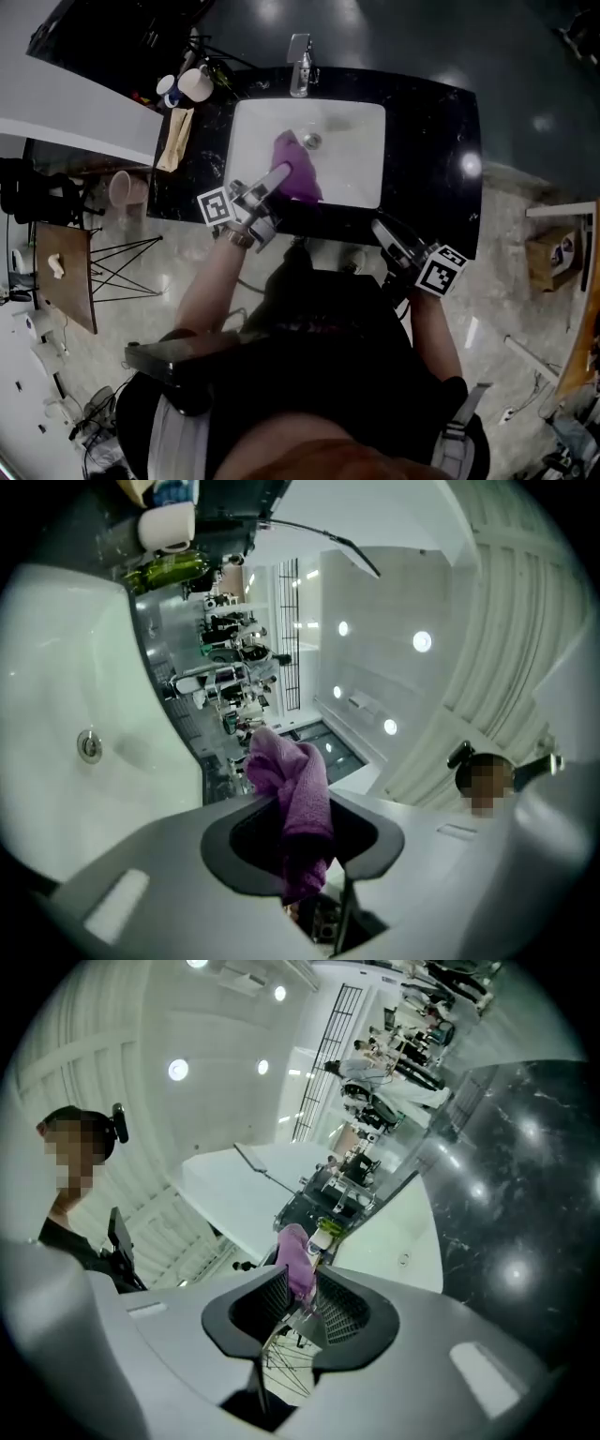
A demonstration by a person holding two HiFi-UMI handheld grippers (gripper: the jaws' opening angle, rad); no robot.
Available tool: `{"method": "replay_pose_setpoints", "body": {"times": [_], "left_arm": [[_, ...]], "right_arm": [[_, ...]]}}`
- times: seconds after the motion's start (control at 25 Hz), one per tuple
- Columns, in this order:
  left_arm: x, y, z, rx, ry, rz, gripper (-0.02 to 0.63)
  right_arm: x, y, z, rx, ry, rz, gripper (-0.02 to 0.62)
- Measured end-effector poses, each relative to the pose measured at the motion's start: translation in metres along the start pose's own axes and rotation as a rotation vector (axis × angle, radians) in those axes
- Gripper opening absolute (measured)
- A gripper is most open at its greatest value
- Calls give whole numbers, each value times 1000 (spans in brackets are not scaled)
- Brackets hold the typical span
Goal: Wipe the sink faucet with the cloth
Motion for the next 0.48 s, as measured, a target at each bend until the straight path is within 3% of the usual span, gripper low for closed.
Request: {"method": "replay_pose_setpoints", "body": {"times": [0.12, 0.28, 0.48], "left_arm": [[38, -18, 23, -44, 69, -106, 117], [68, -38, 43, -94, 199, -209, 117], [96, -67, 61, -71, 176, -225, 117]], "right_arm": [[12, 18, -14, -48, -58, -77, 158], [38, 42, -39, -103, -130, -160, 192], [88, 67, -74, -127, -234, -279, 230]]}}
Point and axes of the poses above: the fingertips, and each gripper's own axes: y forward along the fingers, z to its right, x out of its underside, the point moved 3 cm from there along -y, backward along the fingers, and after that the axes turned 1 degree about x, right-handed, at the moved point
